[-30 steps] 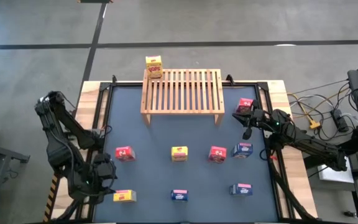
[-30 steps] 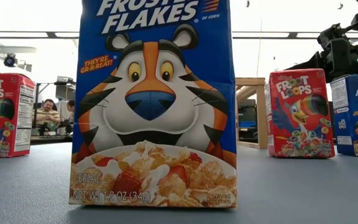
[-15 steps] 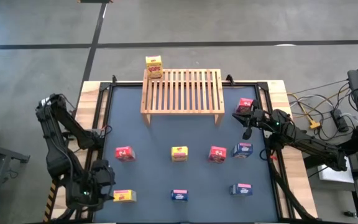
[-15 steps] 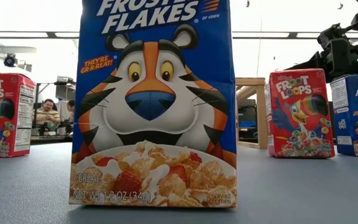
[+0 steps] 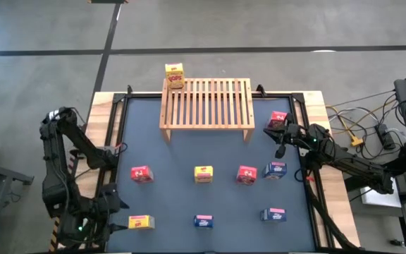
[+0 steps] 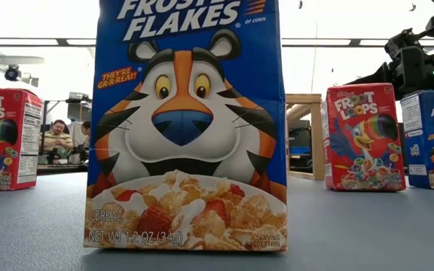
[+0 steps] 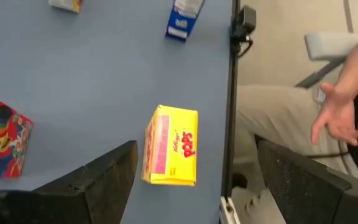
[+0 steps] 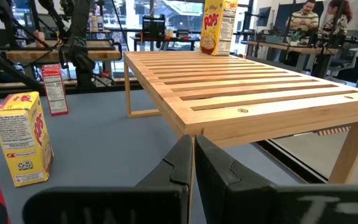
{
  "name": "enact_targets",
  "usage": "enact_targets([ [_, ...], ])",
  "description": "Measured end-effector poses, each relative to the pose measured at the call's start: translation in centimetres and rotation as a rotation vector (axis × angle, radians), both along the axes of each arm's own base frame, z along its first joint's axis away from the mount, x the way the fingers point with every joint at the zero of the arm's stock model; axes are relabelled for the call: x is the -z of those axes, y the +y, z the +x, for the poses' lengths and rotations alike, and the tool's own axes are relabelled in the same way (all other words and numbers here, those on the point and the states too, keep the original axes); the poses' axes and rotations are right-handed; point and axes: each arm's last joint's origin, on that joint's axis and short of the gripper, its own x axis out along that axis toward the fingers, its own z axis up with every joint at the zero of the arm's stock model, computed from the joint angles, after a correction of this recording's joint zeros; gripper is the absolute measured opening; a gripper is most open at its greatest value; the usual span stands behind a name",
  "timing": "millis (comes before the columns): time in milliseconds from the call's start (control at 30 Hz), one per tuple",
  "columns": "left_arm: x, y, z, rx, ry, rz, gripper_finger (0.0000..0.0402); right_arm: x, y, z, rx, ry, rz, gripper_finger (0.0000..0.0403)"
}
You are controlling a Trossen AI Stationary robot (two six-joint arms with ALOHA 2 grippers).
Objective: Stack cereal on shelf
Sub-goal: Put the bottom yellow cereal box on the shelf aligned with the other yellow cereal box
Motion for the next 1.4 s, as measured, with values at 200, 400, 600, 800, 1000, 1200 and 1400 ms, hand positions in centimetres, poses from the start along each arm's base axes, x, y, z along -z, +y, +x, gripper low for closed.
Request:
enact_targets([
  [200,1.4,-0.3,-0.2,-0.01,0.006,0.038,0.0313,0.0,0.0,0.0,0.0,0.0,0.0,0.0009],
  [400,2.3,0.3,-0.9,-0.014,0.005,0.024,0.0313,0.0,0.0,0.0,0.0,0.0,0.0,0.0009],
  [600,2.3,0.6,-0.9,-0.01,-0.04,-0.029,0.0313,0.0,0.0,0.0,0.0,0.0,0.0,0.0009],
  [800,3.1,0.1,-0.7,-0.015,-0.033,-0.003,0.0313,0.0,0.0,0.0,0.0,0.0,0.0,0.0009],
  [1000,4.4,-1.0,-0.4,-0.034,-0.014,0.022,0.0313,0.0,0.0,0.0,0.0,0.0,0.0,0.0009],
  [1200,5.2,-1.9,-0.1,-0.031,-0.003,0.031,0.0313,0.0,0.0,0.0,0.0,0.0,0.0,0.0009],
  [1400,6.0,-2.4,-0.1,-0.016,0.046,0.049,0.0313,0.0,0.0,0.0,0.0,0.0,0.0,0.0009],
])
